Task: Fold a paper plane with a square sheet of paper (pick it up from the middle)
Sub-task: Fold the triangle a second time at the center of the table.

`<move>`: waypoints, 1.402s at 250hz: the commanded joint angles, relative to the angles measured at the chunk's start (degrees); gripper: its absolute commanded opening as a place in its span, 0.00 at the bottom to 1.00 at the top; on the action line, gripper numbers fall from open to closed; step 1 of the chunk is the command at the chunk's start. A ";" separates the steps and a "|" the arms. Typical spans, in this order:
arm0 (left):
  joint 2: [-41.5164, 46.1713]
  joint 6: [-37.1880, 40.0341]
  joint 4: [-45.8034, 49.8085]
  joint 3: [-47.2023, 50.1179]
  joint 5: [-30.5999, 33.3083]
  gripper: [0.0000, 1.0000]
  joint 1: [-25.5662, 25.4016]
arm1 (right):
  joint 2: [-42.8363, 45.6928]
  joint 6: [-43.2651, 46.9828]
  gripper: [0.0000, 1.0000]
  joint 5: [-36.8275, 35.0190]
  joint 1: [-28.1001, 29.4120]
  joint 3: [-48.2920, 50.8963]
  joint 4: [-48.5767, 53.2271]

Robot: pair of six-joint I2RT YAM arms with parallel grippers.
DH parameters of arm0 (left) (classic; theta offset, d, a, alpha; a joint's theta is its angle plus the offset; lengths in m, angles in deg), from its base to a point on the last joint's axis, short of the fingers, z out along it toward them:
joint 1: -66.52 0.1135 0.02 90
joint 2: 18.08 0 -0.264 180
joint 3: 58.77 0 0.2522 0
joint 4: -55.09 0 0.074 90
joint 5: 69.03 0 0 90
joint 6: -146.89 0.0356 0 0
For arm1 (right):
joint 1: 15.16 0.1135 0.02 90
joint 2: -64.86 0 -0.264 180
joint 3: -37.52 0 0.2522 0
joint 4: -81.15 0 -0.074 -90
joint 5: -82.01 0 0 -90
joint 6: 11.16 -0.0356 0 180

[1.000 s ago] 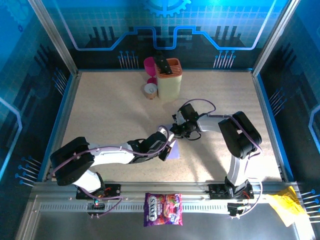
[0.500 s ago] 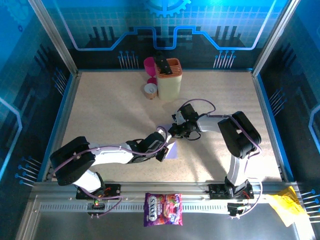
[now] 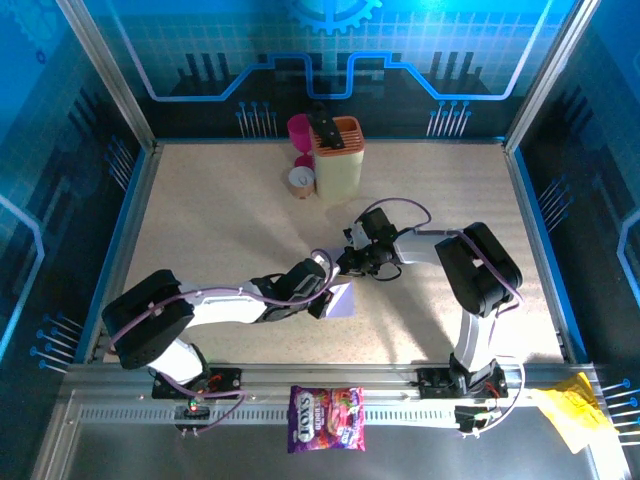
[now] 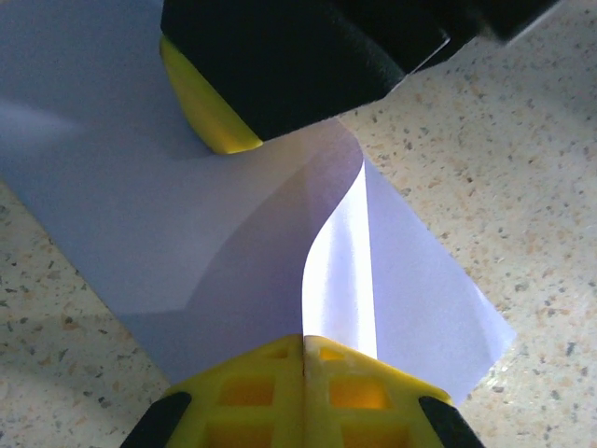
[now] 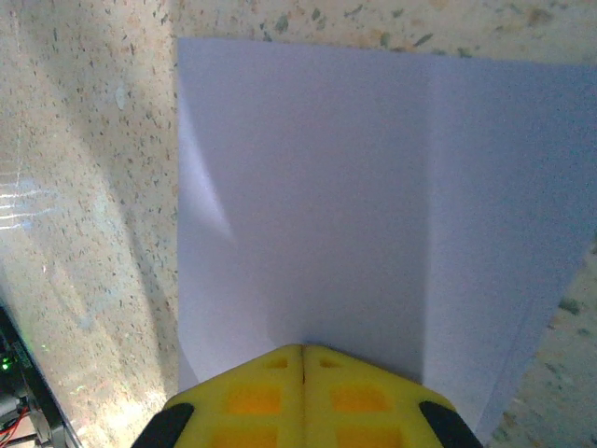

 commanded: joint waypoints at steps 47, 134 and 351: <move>-2.78 3.52 0.85 -2.80 -0.10 0.00 1.48 | -3.68 0.22 0.00 -4.08 0.23 2.60 2.81; -3.26 5.14 1.48 -3.77 -0.09 0.00 2.30 | -4.29 0.32 0.00 -4.18 0.23 2.82 2.69; -1.97 4.17 1.17 0.08 1.53 0.00 2.75 | -4.73 0.58 0.00 -4.82 0.15 2.34 3.20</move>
